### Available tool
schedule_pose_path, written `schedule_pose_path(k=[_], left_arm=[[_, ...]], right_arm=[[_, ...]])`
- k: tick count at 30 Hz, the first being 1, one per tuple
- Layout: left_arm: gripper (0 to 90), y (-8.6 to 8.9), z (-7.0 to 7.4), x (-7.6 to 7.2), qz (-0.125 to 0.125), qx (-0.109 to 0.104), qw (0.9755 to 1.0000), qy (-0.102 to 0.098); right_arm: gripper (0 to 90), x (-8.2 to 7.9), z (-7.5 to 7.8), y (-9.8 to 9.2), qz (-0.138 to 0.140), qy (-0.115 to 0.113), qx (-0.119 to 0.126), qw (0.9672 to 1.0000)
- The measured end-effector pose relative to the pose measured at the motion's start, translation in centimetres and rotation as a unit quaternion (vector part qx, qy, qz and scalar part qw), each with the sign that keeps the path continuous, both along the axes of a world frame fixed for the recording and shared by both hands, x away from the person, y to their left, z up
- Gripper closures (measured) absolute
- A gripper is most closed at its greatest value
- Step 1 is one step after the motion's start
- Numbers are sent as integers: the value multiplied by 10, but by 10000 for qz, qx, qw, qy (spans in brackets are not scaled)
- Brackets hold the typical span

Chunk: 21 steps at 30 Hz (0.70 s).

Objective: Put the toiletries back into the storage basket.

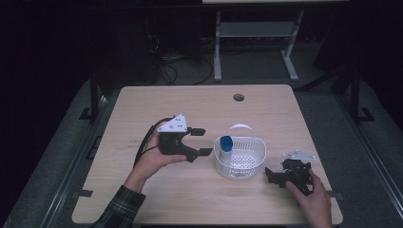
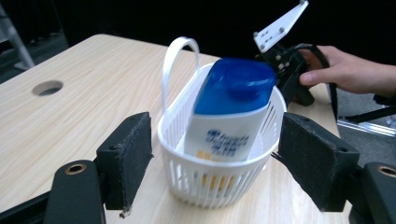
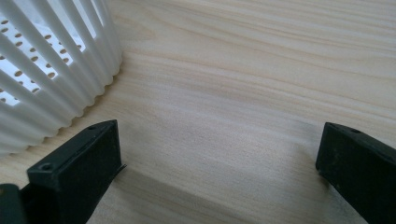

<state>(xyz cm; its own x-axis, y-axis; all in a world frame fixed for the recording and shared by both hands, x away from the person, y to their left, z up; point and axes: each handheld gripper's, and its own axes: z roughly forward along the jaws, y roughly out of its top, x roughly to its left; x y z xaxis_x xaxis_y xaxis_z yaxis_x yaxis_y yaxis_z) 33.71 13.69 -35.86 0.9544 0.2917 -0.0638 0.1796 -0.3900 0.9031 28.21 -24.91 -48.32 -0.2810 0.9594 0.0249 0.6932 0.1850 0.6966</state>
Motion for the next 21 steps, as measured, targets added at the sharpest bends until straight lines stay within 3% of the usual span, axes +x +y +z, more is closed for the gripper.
schedule_pose_path(k=[10, 21], left_arm=[[256, 32, -7, -3, 489, 98, 9988, -21], [256, 69, -24, -12, 1046, 316, 9940, 68]], right_arm=[[0, 0, 0, 0, -1, 8, 10, 10000], [0, 0, 0, 0, -1, -2, 0, 10000]])
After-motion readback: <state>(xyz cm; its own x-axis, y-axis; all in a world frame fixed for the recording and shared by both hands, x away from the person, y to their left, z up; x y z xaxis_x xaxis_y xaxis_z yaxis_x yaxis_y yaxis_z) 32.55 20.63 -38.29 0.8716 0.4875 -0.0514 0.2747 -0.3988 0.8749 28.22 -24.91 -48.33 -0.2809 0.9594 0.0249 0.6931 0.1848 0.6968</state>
